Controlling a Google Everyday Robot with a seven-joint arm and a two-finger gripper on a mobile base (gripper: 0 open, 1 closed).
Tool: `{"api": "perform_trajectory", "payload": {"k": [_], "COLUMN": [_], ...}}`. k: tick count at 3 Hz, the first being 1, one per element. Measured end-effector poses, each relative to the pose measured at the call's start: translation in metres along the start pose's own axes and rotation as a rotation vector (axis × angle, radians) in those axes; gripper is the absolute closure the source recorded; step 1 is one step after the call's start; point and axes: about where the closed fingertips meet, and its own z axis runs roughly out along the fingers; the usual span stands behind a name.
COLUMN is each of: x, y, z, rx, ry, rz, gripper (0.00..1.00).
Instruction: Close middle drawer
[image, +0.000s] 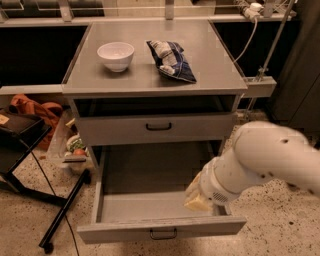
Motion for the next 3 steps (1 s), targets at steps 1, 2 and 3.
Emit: {"api": "perform_trajectory", "payload": {"k": [1, 2, 3], "x": [-0.0007, -0.0008, 0.0024], "y": [-0.0056, -0.0057, -0.0073], "z": [0.0115, 0.0115, 0.0208], "rx": [0.033, 0.034, 0.028], "ry": [-0.018, -0.019, -0.081], "rz": [0.01, 0.01, 0.035], "gripper": [0.89, 1.0, 1.0]}}
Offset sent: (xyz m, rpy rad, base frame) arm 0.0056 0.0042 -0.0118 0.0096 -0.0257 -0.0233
